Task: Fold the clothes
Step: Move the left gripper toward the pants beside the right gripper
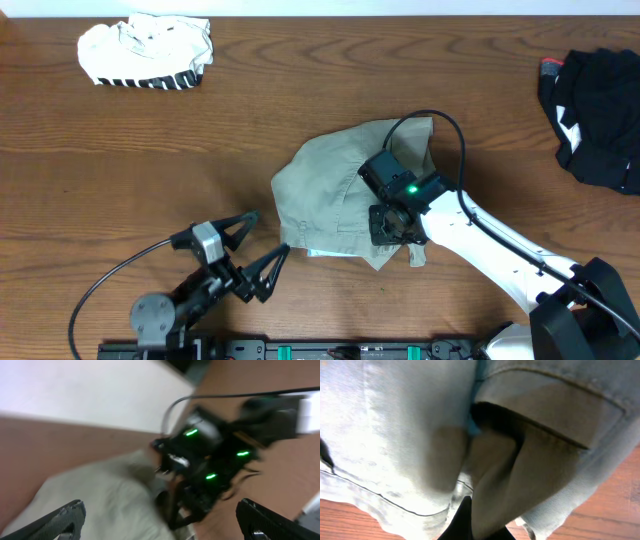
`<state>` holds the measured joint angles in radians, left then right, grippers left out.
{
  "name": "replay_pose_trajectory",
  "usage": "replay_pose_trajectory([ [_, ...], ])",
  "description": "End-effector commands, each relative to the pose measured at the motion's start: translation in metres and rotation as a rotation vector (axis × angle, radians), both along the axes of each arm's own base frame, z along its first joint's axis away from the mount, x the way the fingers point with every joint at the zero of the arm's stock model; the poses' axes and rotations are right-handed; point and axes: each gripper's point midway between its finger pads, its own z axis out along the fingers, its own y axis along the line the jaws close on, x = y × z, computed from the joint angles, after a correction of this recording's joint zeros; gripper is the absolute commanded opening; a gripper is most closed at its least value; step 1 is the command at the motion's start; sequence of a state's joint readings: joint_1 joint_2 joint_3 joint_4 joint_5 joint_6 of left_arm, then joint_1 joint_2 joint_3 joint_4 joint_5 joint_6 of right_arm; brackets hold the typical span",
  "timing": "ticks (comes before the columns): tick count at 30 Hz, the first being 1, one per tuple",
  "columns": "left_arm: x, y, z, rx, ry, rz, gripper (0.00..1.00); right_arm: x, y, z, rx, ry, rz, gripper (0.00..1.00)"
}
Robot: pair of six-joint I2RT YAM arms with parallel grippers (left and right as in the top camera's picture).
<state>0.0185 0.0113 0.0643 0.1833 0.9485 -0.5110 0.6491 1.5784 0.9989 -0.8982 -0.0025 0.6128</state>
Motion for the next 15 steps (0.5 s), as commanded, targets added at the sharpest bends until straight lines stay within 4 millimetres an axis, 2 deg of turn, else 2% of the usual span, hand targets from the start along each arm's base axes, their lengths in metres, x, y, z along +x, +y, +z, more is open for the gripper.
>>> replay_pose_trajectory([
  [1, -0.023, -0.010, 0.034, -0.037, -0.069, -0.106, 0.98, 0.001, -0.004, 0.005, 0.003, -0.016, 0.000, 0.01],
  [6, -0.030, -0.008, 0.062, -0.166, -0.056, -0.127, 0.98, 0.003, -0.010, 0.005, -0.018, -0.024, -0.014, 0.01],
  [15, -0.022, -0.006, 0.059, -0.186, -0.004, -0.112, 0.98, 0.011, -0.029, 0.004, -0.024, -0.005, -0.126, 0.02],
])
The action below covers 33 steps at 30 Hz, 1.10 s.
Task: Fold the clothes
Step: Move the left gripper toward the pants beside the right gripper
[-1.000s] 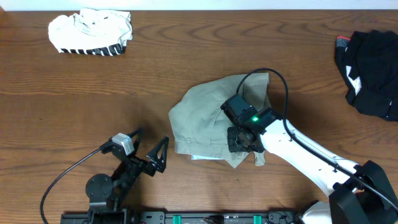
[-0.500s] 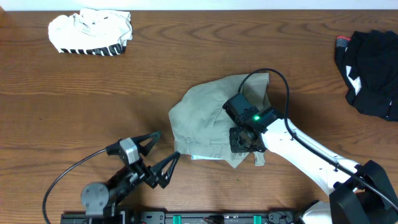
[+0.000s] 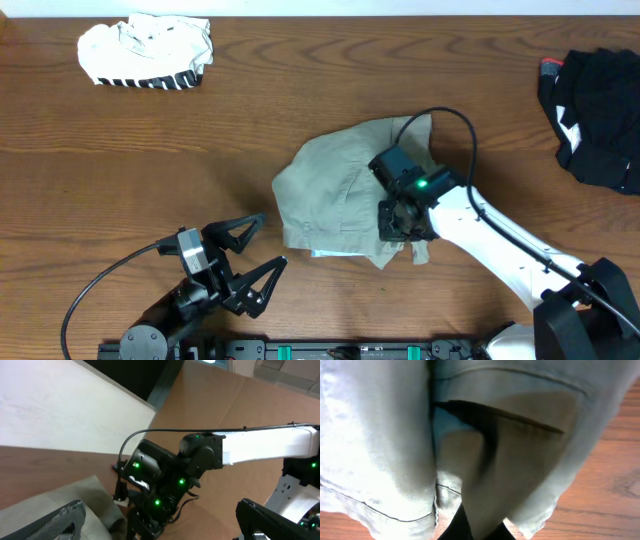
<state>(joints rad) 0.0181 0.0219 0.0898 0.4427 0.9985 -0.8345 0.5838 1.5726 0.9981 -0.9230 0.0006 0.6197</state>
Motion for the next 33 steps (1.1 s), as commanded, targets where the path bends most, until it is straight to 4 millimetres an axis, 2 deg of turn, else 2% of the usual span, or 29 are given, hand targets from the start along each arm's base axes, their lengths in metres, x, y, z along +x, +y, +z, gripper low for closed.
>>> replay_pose_trajectory([
  [1, 0.002, -0.001, 0.007, -0.005, 0.020, -0.007, 0.98, 0.005, -0.012, 0.003, -0.009, -0.016, -0.060, 0.02],
  [8, 0.046, 0.012, -0.013, 0.141, 0.267, 0.138, 0.98, 0.007, -0.017, 0.003, 0.003, -0.004, -0.089, 0.04],
  [12, 0.072, 0.039, -0.026, 0.331, 0.465, 0.315, 0.98, 0.007, -0.017, 0.003, 0.004, -0.005, -0.090, 0.05],
  [14, 0.080, 0.054, -0.029, 0.424, 0.561, 0.389, 0.98, 0.008, -0.017, 0.003, 0.006, -0.008, -0.091, 0.06],
  [16, 0.083, 0.060, -0.029, 0.498, 0.622, 0.407, 0.98, 0.010, -0.015, 0.004, 0.016, -0.012, -0.089, 0.07],
  [21, 0.086, 0.043, -0.032, 0.584, 0.697, 0.309, 0.98, 0.021, -0.012, 0.005, 0.064, -0.039, -0.113, 0.08],
  [27, 0.084, 0.014, -0.060, 0.724, 0.736, 0.228, 0.98, 0.036, -0.018, 0.008, 0.144, -0.046, -0.131, 0.09],
  [33, 0.082, -0.019, -0.087, 0.900, 0.717, 0.226, 0.98, 0.041, -0.022, 0.008, 0.168, -0.050, -0.127, 0.10],
])
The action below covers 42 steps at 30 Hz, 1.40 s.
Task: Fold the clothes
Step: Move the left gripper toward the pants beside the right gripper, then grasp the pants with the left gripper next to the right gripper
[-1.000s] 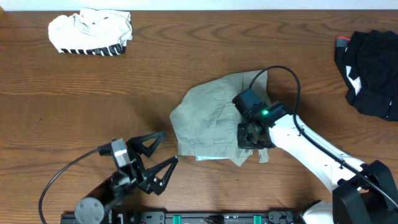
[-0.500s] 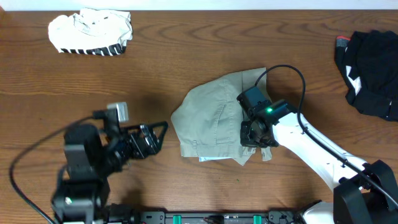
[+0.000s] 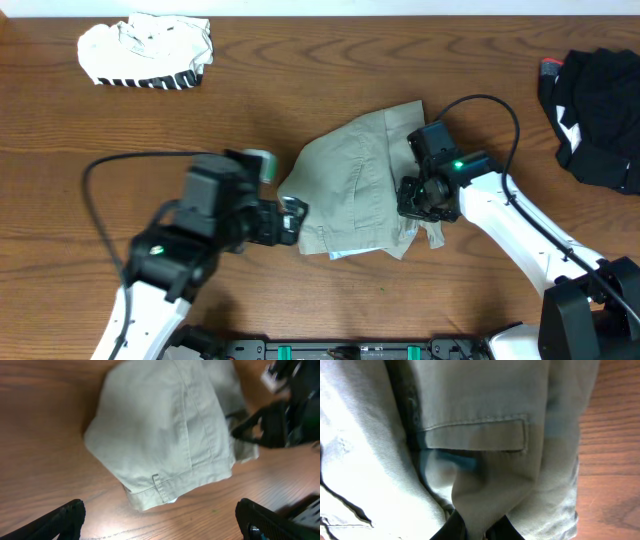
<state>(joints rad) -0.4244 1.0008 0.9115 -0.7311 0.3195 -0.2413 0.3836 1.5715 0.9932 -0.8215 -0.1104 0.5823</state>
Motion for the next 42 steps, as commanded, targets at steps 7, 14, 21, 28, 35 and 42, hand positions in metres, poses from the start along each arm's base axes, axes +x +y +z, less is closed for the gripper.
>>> replay_pose_trajectory([
  [7, 0.002, -0.068, -0.019, 0.095, -0.073, -0.162, 0.98, 0.000, 0.000, 0.005, 0.023, -0.013, 0.038, 0.11],
  [14, 0.004, -0.106, -0.043, 0.063, -0.021, -0.169, 0.98, 0.002, -0.006, 0.005, 0.021, -0.010, 0.015, 0.11],
  [21, 0.005, -0.123, -0.077, 0.089, 0.049, -0.162, 0.98, 0.001, -0.008, 0.005, 0.028, -0.002, 0.008, 0.14],
  [28, 0.006, -0.146, -0.085, 0.059, 0.041, -0.178, 0.98, -0.004, -0.007, -0.002, 0.046, 0.021, 0.002, 0.14],
  [35, 0.005, -0.162, -0.097, 0.073, 0.009, -0.198, 0.98, -0.005, -0.018, -0.005, 0.041, 0.035, -0.031, 0.13],
  [42, 0.007, -0.160, -0.119, 0.127, 0.033, -0.183, 0.98, -0.005, -0.019, -0.005, 0.042, 0.035, -0.035, 0.13],
])
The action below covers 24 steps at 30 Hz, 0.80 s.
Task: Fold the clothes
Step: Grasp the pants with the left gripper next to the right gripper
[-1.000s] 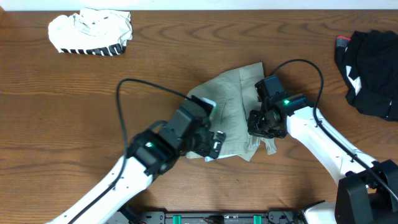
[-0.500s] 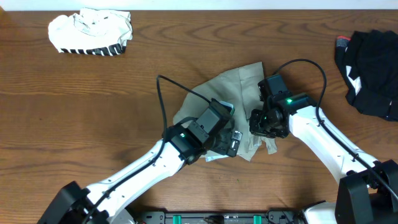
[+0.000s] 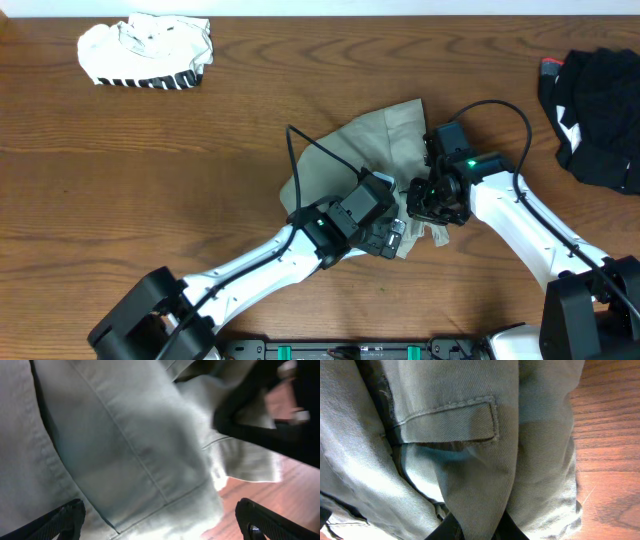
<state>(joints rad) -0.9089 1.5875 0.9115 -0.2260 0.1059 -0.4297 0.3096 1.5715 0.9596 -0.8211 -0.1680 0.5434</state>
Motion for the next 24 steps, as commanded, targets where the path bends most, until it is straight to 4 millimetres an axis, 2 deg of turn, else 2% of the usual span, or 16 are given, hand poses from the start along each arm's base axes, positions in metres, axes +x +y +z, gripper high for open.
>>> replay_pose_trajectory([
  [1, 0.008, -0.003, -0.001, 0.006, -0.016, 0.026, 0.98, 0.000, -0.004, 0.002, 0.003, -0.008, -0.008, 0.13],
  [8, 0.011, -0.007, 0.003, -0.034, -0.002, 0.079, 0.98, 0.000, -0.004, 0.002, 0.003, -0.009, -0.009, 0.13],
  [14, 0.018, 0.002, 0.001, -0.028, 0.011, 0.209, 0.98, 0.001, -0.004, 0.003, 0.004, -0.014, -0.010, 0.14],
  [24, 0.013, -0.003, 0.002, -0.038, 0.019, 0.247, 0.98, 0.004, -0.003, 0.003, 0.009, -0.025, -0.017, 0.14],
])
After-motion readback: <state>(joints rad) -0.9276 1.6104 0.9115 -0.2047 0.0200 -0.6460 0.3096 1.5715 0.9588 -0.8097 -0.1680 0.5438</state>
